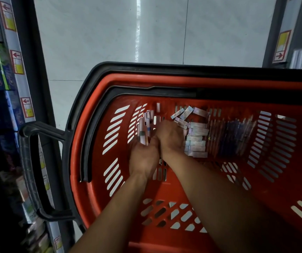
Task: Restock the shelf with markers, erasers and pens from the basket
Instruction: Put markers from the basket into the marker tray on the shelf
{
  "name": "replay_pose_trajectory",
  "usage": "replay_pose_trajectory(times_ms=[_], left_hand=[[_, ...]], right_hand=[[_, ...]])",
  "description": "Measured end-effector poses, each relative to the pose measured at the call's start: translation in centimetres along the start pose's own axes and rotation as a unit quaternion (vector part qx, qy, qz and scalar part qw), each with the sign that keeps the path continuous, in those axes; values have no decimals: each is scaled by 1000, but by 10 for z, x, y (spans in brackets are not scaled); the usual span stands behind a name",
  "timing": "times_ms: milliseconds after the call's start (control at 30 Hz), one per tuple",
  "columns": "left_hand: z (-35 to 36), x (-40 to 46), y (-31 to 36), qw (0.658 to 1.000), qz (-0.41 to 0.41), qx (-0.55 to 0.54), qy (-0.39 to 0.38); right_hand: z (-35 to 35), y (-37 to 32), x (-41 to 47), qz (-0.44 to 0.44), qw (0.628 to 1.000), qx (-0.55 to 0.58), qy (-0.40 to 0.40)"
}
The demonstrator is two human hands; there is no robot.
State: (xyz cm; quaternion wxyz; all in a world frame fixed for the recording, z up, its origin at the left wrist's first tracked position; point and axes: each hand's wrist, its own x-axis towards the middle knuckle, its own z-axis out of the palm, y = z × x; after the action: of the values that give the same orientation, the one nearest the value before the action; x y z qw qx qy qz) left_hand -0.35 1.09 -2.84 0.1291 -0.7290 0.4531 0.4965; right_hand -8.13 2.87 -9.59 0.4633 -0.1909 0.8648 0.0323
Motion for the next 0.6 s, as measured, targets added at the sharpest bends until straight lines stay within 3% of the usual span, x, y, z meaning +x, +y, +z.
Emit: replay_pose_trajectory(times_ms=[167,267,500,600], left_hand=[[-6,-3,1,1000,0,1,-12],[-5,-5,5,1000,18,-18,-6],[-6,-9,10,997,55,24,-43],[-6,-9,11,996,57,58,-41]], right_hand=[[3,12,-11,-21,999,27,23],[0,30,-27,-75,986,143,32],[-21,73,-56,-151,902,353,-196],[-29,81,-55,-159,882,388,-215]])
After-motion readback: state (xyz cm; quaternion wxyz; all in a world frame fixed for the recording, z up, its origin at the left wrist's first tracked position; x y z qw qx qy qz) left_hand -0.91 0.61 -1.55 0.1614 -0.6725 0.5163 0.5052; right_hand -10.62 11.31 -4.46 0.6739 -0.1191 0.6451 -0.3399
